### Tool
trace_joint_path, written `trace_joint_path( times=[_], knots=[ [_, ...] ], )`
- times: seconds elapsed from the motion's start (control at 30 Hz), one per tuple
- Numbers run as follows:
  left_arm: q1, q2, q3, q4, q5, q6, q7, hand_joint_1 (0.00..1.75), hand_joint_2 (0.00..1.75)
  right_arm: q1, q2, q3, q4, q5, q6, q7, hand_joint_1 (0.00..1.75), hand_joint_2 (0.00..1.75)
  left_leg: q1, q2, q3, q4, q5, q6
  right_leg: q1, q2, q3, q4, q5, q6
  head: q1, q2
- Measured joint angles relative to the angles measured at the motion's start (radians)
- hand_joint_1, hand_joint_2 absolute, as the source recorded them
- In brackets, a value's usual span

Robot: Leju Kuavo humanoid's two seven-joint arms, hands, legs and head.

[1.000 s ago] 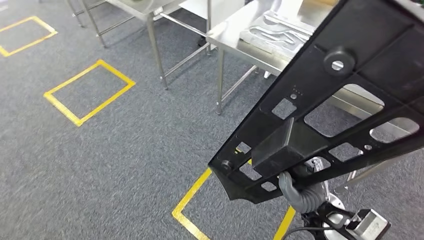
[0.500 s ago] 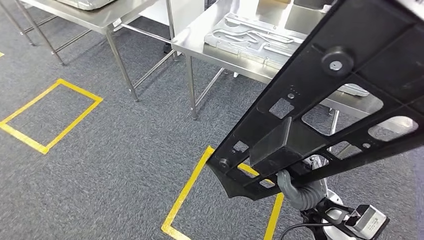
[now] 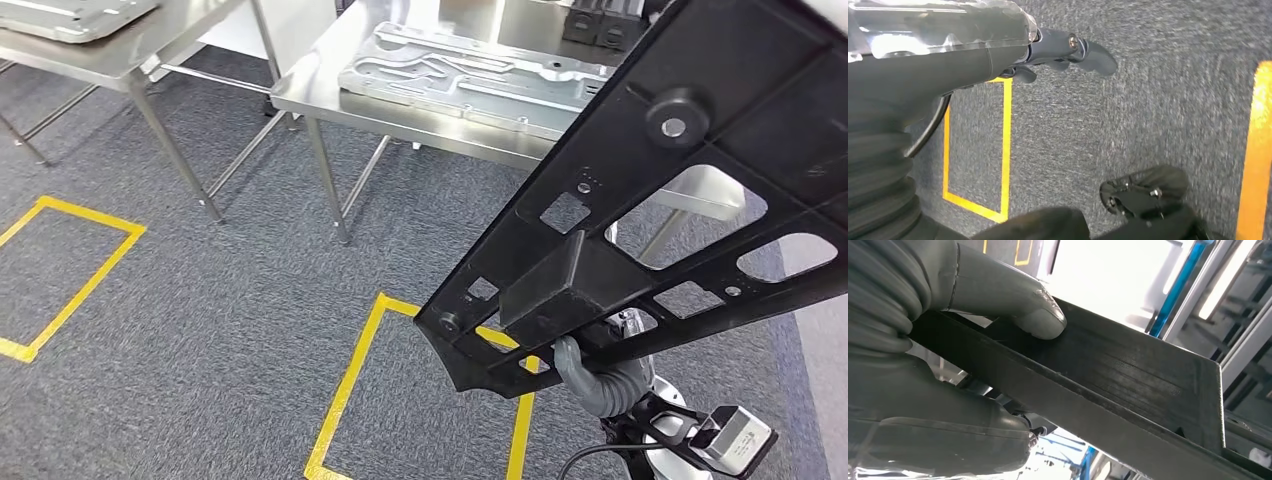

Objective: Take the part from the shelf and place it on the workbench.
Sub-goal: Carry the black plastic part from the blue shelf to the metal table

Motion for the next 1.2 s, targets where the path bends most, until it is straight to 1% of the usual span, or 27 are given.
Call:
trace_joint_path(
  times=[0.03,0.1,0.17,0.2,0.23,0.27,0.33,0.4,0.43,0.47,0.5,0.53,0.57,0.63,0.67,0.7,0.73,0.77,0.8,0.87,0.9,0.97,1.03,1.07,1.1,1.17,1.2],
  knots=[
    [0.000,0.000,0.000,0.000,-0.002,0.000,0.000,0.00,1.75,0.000,0.000,0.000,-0.001,0.000,0.000,0.001,1.75,1.75,0.001,-0.019,-0.007,0.021,-0.016,-0.005,-0.004,0.011,0.003,-0.005,0.002,-0.006,0.000,0.000],
    [-0.001,0.000,0.000,0.000,-0.003,-0.001,-0.001,0.00,1.75,-0.001,0.000,0.000,-0.003,0.001,0.000,0.003,1.75,1.75,0.006,-0.071,-0.053,0.126,-0.074,-0.011,-0.008,0.030,0.006,-0.010,0.004,-0.013,0.000,0.000],
    [-0.007,-0.001,0.000,0.000,-0.003,-0.002,-0.002,0.00,1.75,0.000,0.000,0.000,-0.002,0.001,0.000,0.007,1.75,1.75,0.008,-0.088,-0.120,0.256,-0.122,-0.016,-0.008,0.053,0.006,-0.009,0.003,-0.016,0.000,0.000],
    [-0.011,-0.001,0.000,0.000,-0.003,-0.003,-0.002,0.00,1.75,0.001,0.000,0.000,-0.002,0.001,0.000,0.009,1.75,1.75,0.008,-0.090,-0.136,0.284,-0.119,-0.017,-0.008,0.067,0.006,-0.008,0.003,-0.016,0.000,0.000],
    [-0.012,-0.001,0.000,0.000,-0.004,-0.003,-0.002,0.00,1.75,0.001,0.000,0.000,-0.002,0.001,0.000,0.010,1.75,1.75,0.009,-0.091,-0.134,0.270,-0.096,-0.017,-0.008,0.081,0.008,-0.007,0.002,-0.015,0.000,0.000],
    [-0.012,-0.001,0.000,0.000,-0.004,-0.003,-0.002,0.00,1.75,0.001,0.000,0.000,-0.002,0.001,0.000,0.011,1.75,1.75,0.010,-0.097,-0.114,0.217,-0.055,-0.015,-0.008,0.096,0.010,-0.006,0.001,-0.013,0.000,0.000],
    [-0.008,-0.001,0.000,0.000,-0.005,-0.003,0.000,0.00,1.75,0.000,0.000,0.000,-0.002,0.001,0.000,0.011,1.75,1.75,0.013,-0.142,-0.062,0.083,0.015,-0.007,-0.008,0.123,0.011,0.000,-0.001,-0.006,0.000,0.000],
    [-0.003,-0.001,0.000,0.000,-0.005,-0.003,0.001,0.00,1.75,-0.004,0.000,0.000,-0.002,0.002,0.000,0.014,1.75,1.75,0.014,-0.183,-0.039,0.018,0.032,0.001,-0.011,0.148,0.001,0.004,0.001,0.007,0.000,0.000],
    [-0.001,-0.001,0.000,0.000,-0.006,-0.003,0.002,0.00,1.75,-0.005,0.000,0.000,-0.002,0.002,0.000,0.016,1.75,1.75,0.012,-0.186,-0.039,0.014,0.029,0.006,-0.013,0.161,-0.005,0.003,0.005,0.016,0.000,0.000],
    [0.000,-0.001,0.000,0.000,-0.006,-0.002,0.002,0.00,1.75,-0.006,0.000,0.000,-0.002,0.002,0.000,0.018,1.75,1.75,0.012,-0.174,-0.038,0.010,0.031,0.012,-0.015,0.175,-0.009,0.001,0.009,0.025,0.000,0.000],
    [0.000,-0.001,0.000,0.000,-0.006,0.000,0.003,0.00,1.75,-0.006,0.000,0.000,-0.002,0.001,0.000,0.021,1.75,1.75,0.013,-0.162,-0.035,0.004,0.035,0.020,-0.015,0.173,-0.012,0.002,0.009,0.032,0.000,0.000],
    [0.001,-0.002,0.000,0.000,-0.007,0.002,0.002,0.00,1.75,-0.007,-0.001,0.000,-0.002,0.000,-0.001,0.024,1.75,1.75,0.015,-0.148,-0.032,-0.003,0.040,0.027,-0.014,0.153,-0.020,0.016,0.000,0.037,0.000,0.000],
    [0.001,-0.002,0.000,0.000,-0.007,0.004,0.001,0.00,1.75,-0.008,-0.001,0.000,-0.002,-0.001,-0.002,0.027,1.75,1.75,0.016,-0.134,-0.030,-0.009,0.043,0.033,-0.012,0.121,-0.037,0.050,-0.020,0.040,0.000,0.000],
    [0.004,-0.002,0.000,0.000,-0.007,0.006,0.000,0.00,1.75,-0.011,-0.001,0.000,0.001,-0.002,-0.007,0.031,1.75,1.75,0.012,-0.105,-0.029,-0.012,0.044,0.039,-0.011,0.053,-0.098,0.175,-0.082,0.046,0.000,0.000],
    [0.006,-0.001,0.000,0.000,-0.007,0.006,0.000,0.00,1.75,-0.011,-0.001,0.000,0.003,-0.001,-0.010,0.031,1.75,1.75,0.010,-0.090,-0.029,-0.011,0.043,0.039,-0.012,0.038,-0.129,0.237,-0.105,0.049,0.000,0.000],
    [0.007,0.001,0.000,0.000,-0.007,0.005,0.000,0.00,1.75,-0.010,-0.001,0.001,0.005,-0.001,-0.013,0.031,1.75,1.75,0.008,-0.076,-0.028,-0.011,0.041,0.040,-0.013,0.032,-0.146,0.273,-0.112,0.050,0.000,0.000],
    [0.008,0.002,0.001,0.000,-0.007,0.005,0.000,0.00,1.75,-0.009,-0.001,0.001,0.007,0.000,-0.014,0.031,1.75,1.75,0.007,-0.061,-0.027,-0.010,0.039,0.039,-0.013,0.029,-0.144,0.270,-0.099,0.050,0.000,0.000],
    [0.008,0.003,0.001,0.000,-0.008,0.004,0.000,0.00,1.75,-0.008,-0.001,0.001,0.008,0.001,-0.016,0.031,1.75,1.75,0.007,-0.051,-0.024,-0.010,0.036,0.037,-0.013,0.025,-0.119,0.225,-0.071,0.048,0.000,0.000],
    [0.007,0.004,0.001,0.000,-0.009,0.002,0.001,0.00,1.75,-0.008,-0.001,0.001,0.009,0.003,-0.019,0.030,1.75,1.75,0.007,-0.043,-0.020,-0.010,0.033,0.034,-0.013,0.020,-0.077,0.152,-0.037,0.045,0.000,0.000],
    [0.005,0.004,0.001,0.000,-0.014,-0.002,0.004,0.00,1.75,-0.007,-0.001,0.001,0.009,0.011,-0.033,0.026,1.75,1.75,0.005,-0.033,-0.015,-0.009,0.026,0.025,-0.008,0.008,-0.007,0.029,-0.001,0.032,0.000,0.000],
    [0.003,0.004,0.001,0.000,-0.016,-0.007,0.006,0.00,1.75,-0.005,-0.001,0.001,0.009,0.016,-0.043,0.023,1.75,1.75,0.003,-0.030,-0.014,-0.010,0.022,0.020,-0.004,0.005,0.009,0.001,0.000,0.024,0.000,0.000],
    [-0.002,0.005,0.001,0.000,-0.018,-0.019,0.010,0.00,1.75,0.000,-0.001,0.000,0.009,0.024,-0.060,0.019,1.75,1.75,0.001,-0.024,-0.008,-0.016,0.012,0.008,0.001,0.009,0.013,-0.009,-0.014,0.010,0.000,0.000],
    [-0.005,0.006,0.001,-0.002,-0.016,-0.029,0.013,0.00,1.75,0.004,-0.001,0.000,0.009,0.027,-0.069,0.021,1.75,1.75,0.002,-0.037,-0.003,-0.005,-0.001,-0.004,-0.005,0.015,0.028,-0.018,-0.022,-0.004,0.000,0.000],
    [-0.005,0.007,0.001,-0.002,-0.014,-0.031,0.013,0.00,1.75,0.004,-0.002,0.000,0.009,0.027,-0.070,0.024,1.75,1.75,0.002,-0.050,-0.015,0.028,-0.015,-0.008,-0.007,0.018,0.039,-0.023,-0.025,-0.011,0.000,0.000],
    [-0.005,0.007,0.001,-0.003,-0.012,-0.031,0.012,0.00,1.75,0.004,-0.002,0.000,0.009,0.028,-0.071,0.027,1.75,1.75,0.004,-0.066,-0.044,0.084,-0.034,-0.010,-0.009,0.019,0.048,-0.025,-0.027,-0.016,0.000,0.000],
    [-0.010,0.006,0.002,-0.003,-0.007,-0.032,0.010,0.00,1.75,0.004,-0.002,0.000,0.009,0.028,-0.072,0.030,1.75,1.75,0.005,-0.082,-0.134,0.228,-0.079,-0.011,-0.005,0.022,0.065,-0.025,-0.040,-0.023,0.000,0.000],
    [-0.014,0.006,0.002,-0.003,-0.006,-0.032,0.010,0.00,1.75,0.004,-0.002,0.000,0.010,0.028,-0.072,0.030,1.75,1.75,0.005,-0.084,-0.170,0.277,-0.082,-0.011,-0.003,0.025,0.075,-0.025,-0.049,-0.024,0.000,0.000]
  ],
)
